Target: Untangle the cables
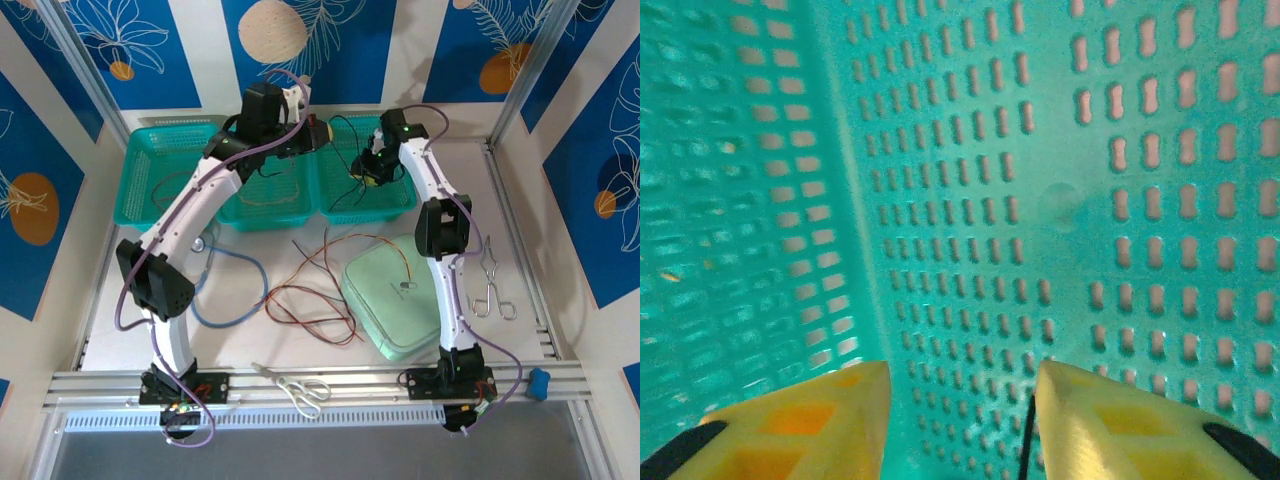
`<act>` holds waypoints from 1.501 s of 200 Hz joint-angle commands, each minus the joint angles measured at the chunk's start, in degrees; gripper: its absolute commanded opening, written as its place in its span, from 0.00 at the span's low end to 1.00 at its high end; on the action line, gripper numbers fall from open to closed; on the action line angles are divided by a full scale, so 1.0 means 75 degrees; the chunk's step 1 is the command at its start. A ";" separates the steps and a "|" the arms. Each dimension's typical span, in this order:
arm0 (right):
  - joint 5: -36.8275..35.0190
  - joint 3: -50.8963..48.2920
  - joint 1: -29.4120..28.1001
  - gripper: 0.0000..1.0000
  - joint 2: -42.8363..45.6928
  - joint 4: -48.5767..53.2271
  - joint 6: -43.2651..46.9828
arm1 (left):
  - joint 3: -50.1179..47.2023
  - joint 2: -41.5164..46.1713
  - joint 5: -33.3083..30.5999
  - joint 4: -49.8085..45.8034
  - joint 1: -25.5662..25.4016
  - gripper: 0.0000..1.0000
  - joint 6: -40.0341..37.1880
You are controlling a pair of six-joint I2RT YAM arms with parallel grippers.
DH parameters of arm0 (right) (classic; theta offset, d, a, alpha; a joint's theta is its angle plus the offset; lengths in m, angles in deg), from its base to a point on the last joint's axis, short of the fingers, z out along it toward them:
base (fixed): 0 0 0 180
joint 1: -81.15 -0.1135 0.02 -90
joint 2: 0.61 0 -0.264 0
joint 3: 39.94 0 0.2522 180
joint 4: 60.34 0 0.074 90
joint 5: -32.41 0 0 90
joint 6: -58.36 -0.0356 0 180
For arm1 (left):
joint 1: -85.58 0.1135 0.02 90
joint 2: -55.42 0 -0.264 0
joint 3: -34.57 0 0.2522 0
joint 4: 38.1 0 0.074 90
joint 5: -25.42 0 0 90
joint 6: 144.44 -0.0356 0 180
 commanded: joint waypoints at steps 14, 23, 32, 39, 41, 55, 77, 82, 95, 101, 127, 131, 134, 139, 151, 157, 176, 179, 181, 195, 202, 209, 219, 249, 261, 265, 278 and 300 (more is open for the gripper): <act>0.0269 0.0285 0.0268 0.52 0.0942 0.0314 -0.0036 | 0.0161 -0.0165 -0.0665 -0.0318 -0.0035 0.00 -0.0365; 0.0359 0.0201 0.0324 0.54 0.1119 0.0272 -0.0067 | 0.0278 -0.0249 -0.0846 -0.0469 -0.0039 0.00 -0.0421; 0.0419 0.0089 0.0364 0.59 0.1313 0.0185 -0.0103 | 0.0381 -0.0356 -0.0979 -0.0574 -0.0041 0.00 -0.0479; 0.0507 0.0003 0.0392 0.64 0.1456 0.0112 -0.0134 | 0.0442 -0.0420 -0.1079 -0.0610 -0.0034 0.00 -0.0483; 0.0524 -0.0014 0.0409 0.66 0.1486 0.0097 -0.0140 | 0.0449 -0.0448 -0.1099 -0.0610 -0.0039 0.00 -0.0483; 0.0576 0.0047 0.0484 0.72 0.1650 0.0157 -0.0165 | 0.0478 -0.0588 -0.1163 -0.0564 -0.0041 0.00 -0.0464; 0.0614 0.0065 0.0579 0.75 0.1917 0.0291 -0.0144 | 0.0579 -0.0836 -0.1272 -0.0548 -0.0047 0.00 -0.0450; 0.0638 0.0023 0.0603 0.75 0.2011 0.0291 -0.0142 | 0.0638 -0.0914 -0.1354 -0.0590 -0.0060 0.00 -0.0476; 0.0679 -0.0121 0.0644 0.76 0.2274 0.0252 -0.0152 | 0.0874 -0.1148 -0.1591 -0.0771 -0.0093 0.00 -0.0574; 0.0708 -0.0192 0.0665 0.76 0.2388 0.0227 -0.0146 | 0.1047 -0.1296 -0.1751 -0.0912 -0.0121 0.00 -0.0678; 0.0688 -0.0380 0.0681 0.76 0.2863 0.0244 -0.0084 | 0.2091 -0.2152 -0.2251 -0.1585 -0.0255 0.00 -0.0900; 0.0676 -0.0435 0.0691 0.76 0.2937 0.0240 -0.0083 | 0.2203 -0.2289 -0.2257 -0.1624 -0.0266 0.00 -0.0872; 0.0681 -0.0484 0.0697 0.76 0.2989 0.0228 -0.0074 | 0.2275 -0.2373 -0.2249 -0.1637 -0.0278 0.00 -0.0857; 0.0714 -0.0588 0.0692 0.76 0.3096 0.0185 -0.0062 | 0.2410 -0.2529 -0.2322 -0.1694 -0.0305 0.00 -0.0836; 0.0755 -0.0897 0.0718 0.76 0.3363 0.0062 -0.0081 | 0.2715 -0.2873 -0.2583 -0.1826 -0.0385 0.00 -0.0843; 0.0784 -0.1083 0.0744 0.76 0.3497 -0.0030 -0.0083 | 0.2795 -0.3000 -0.2640 -0.1790 -0.0412 0.00 -0.0835; 0.0856 -0.1605 0.0848 0.76 0.3873 -0.0190 -0.0083 | 0.2870 -0.3344 -0.2732 -0.1644 -0.0508 0.00 -0.0823; 0.0867 -0.1689 0.0866 0.76 0.3943 -0.0217 -0.0073 | 0.2891 -0.3404 -0.2743 -0.1638 -0.0520 0.00 -0.0835; 0.0872 -0.1749 0.0879 0.76 0.3986 -0.0232 -0.0071 | 0.2913 -0.3441 -0.2754 -0.1638 -0.0527 0.00 -0.0826; 0.0908 -0.2162 0.0916 0.76 0.4260 -0.0365 -0.0071 | 0.3048 -0.3708 -0.2791 -0.1689 -0.0565 0.00 -0.0834; 0.0926 -0.2414 0.0926 0.76 0.4422 -0.0472 -0.0071 | 0.3110 -0.3850 -0.2728 -0.1678 -0.0579 0.00 -0.0792; 0.0941 -0.2681 0.0926 0.76 0.4587 -0.0586 -0.0080 | 0.3147 -0.3980 -0.2675 -0.1676 -0.0590 0.00 -0.0768; 0.0977 -0.3062 0.0917 0.76 0.4831 -0.0759 -0.0114 | 0.3166 -0.4146 -0.2640 -0.1627 -0.0612 0.00 -0.0756; 0.1108 -0.4107 0.0884 0.76 0.5458 -0.1235 -0.0212 | 0.3253 -0.4571 -0.2461 -0.1478 -0.0692 0.00 -0.0723; 0.1119 -0.4389 0.0880 0.76 0.5615 -0.1308 -0.0181 | 0.3313 -0.4737 -0.2375 -0.1489 -0.0708 0.00 -0.0685; 0.1122 -0.4471 0.0885 0.76 0.5655 -0.1324 -0.0171 | 0.3329 -0.4794 -0.2343 -0.1510 -0.0720 0.00 -0.0667; 0.1119 -0.4707 0.0891 0.76 0.5762 -0.1365 -0.0142 | 0.3416 -0.4980 -0.2191 -0.1588 -0.0720 0.00 -0.0601; 0.1245 -0.5104 0.0932 0.76 0.5918 -0.1604 -0.0187 | 0.3471 -0.5113 -0.2148 -0.1672 -0.0753 0.00 -0.0604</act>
